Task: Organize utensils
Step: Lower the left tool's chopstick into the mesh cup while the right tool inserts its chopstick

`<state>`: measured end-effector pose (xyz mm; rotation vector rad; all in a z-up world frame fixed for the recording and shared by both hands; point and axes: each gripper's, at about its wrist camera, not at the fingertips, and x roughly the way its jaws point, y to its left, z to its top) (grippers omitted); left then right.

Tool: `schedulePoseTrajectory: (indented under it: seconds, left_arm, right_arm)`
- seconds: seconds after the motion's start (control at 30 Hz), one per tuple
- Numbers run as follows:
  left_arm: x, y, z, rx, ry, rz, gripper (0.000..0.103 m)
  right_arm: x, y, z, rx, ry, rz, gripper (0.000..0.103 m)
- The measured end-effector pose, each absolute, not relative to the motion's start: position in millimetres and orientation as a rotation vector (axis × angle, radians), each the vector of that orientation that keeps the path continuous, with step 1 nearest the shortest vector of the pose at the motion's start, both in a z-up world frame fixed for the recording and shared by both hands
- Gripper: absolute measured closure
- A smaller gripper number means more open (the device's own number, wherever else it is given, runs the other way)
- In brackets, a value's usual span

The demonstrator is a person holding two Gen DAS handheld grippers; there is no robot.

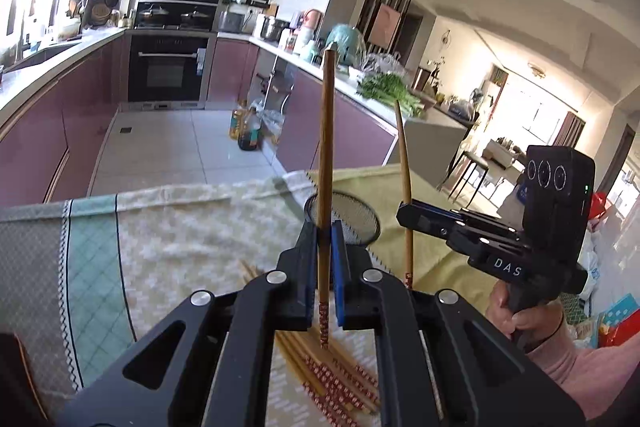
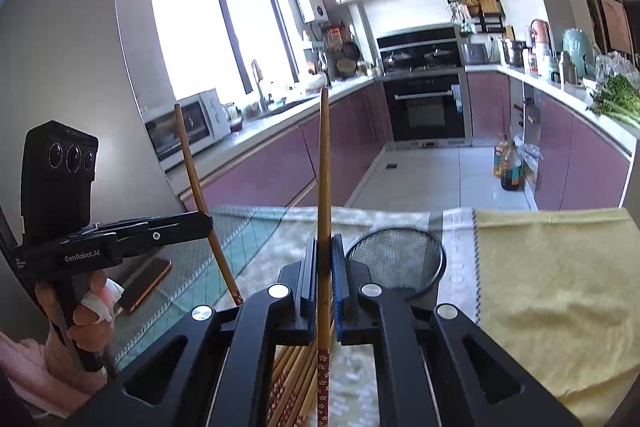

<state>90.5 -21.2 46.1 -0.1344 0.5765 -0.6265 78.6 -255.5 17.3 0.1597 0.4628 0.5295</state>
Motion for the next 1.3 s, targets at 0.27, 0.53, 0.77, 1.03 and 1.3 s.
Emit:
schedulePoseTrajectory:
  seconds: [0.27,0.53,0.77,1.03,1.3]
  left_arm:
    - [117.3,-41.3,94.9,-0.166,0.469,-0.667,0.096]
    - [145.8,-76.2,101.9,-0.145,0.478,-0.650,0.096]
    - [171.3,-100.7,63.0,-0.079,0.583,-0.655,0.095]
    - [190.3,-112.9,16.5,-0.017,0.691,-0.660,0.095]
    - [204.3,-113.0,-2.0,-0.018,0.729,-0.627,0.091]
  right_arm:
    - [110.7,-273.5,45.2,0.192,0.341,0.461,0.097]
    - [146.2,-276.2,46.3,0.178,0.300,0.398,0.097]
    - [166.1,-268.4,25.4,0.170,0.352,0.382,0.097]
    - [182.3,-253.8,-12.2,0.118,0.599,0.385,0.097]
    - [186.5,-248.3,-29.3,0.136,0.657,0.355,0.094]
